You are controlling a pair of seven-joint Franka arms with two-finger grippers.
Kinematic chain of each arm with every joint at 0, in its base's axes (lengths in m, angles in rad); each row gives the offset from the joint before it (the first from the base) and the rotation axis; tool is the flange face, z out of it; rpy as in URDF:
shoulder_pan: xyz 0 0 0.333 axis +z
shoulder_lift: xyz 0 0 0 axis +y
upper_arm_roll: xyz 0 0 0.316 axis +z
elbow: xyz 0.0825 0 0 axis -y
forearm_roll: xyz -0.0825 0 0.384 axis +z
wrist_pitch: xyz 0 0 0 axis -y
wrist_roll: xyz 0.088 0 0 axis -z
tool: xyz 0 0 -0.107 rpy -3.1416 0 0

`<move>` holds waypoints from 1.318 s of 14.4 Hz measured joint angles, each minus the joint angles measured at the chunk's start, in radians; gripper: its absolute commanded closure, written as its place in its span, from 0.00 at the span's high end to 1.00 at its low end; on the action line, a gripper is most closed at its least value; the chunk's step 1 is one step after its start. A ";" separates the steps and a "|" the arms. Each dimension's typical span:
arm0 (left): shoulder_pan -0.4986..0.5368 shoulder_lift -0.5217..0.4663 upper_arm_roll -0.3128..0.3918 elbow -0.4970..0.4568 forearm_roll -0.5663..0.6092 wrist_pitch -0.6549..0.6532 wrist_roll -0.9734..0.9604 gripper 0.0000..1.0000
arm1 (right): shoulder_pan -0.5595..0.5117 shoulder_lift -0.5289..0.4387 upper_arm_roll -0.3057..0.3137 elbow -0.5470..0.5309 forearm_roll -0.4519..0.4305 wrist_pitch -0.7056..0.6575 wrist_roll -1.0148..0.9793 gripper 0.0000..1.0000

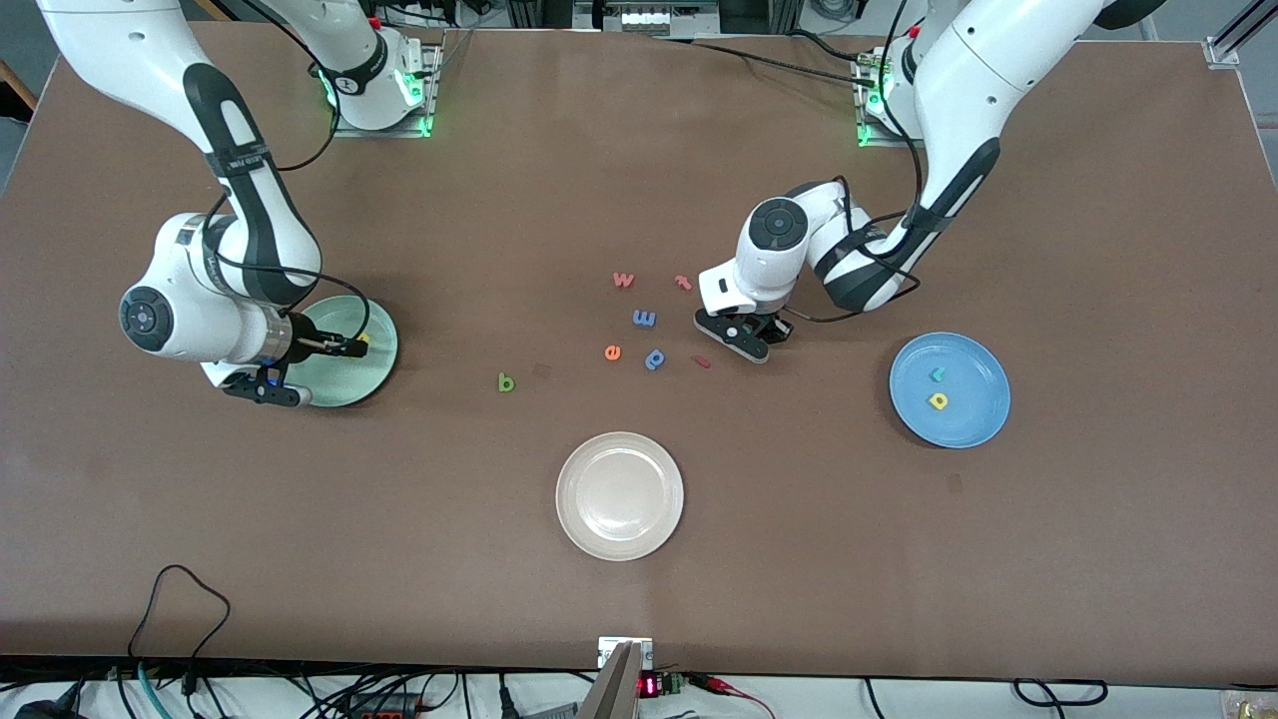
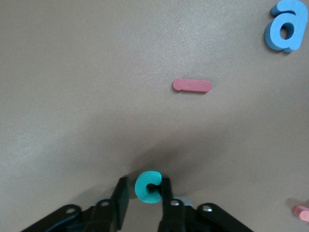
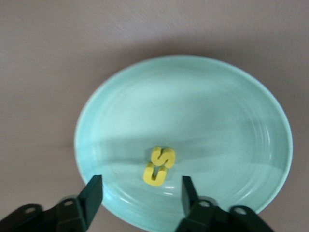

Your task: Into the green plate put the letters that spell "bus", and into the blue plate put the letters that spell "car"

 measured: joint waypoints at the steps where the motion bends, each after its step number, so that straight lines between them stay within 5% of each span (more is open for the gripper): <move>1: 0.000 0.000 0.000 0.000 0.000 0.000 0.000 0.18 | 0.007 -0.011 0.006 0.013 -0.034 0.000 0.000 1.00; 7: 0.095 -0.044 -0.002 0.027 0.018 -0.044 0.068 0.19 | 0.117 -0.025 0.053 0.133 -0.118 0.000 0.007 1.00; 11: 0.178 -0.093 -0.013 0.107 0.018 -0.280 0.177 0.19 | 0.207 0.007 0.055 0.184 -0.118 0.000 0.066 0.67; 16: 0.327 -0.091 -0.009 0.195 0.018 -0.456 0.457 0.21 | 0.253 0.076 0.054 0.219 -0.126 0.006 0.093 0.63; 18: 0.435 -0.061 -0.008 0.194 0.018 -0.433 0.571 0.39 | 0.279 0.107 0.054 0.241 -0.129 0.011 0.137 0.63; 19: 0.471 -0.039 -0.008 0.192 0.018 -0.409 0.603 0.61 | 0.296 0.121 0.054 0.252 -0.130 0.012 0.162 0.63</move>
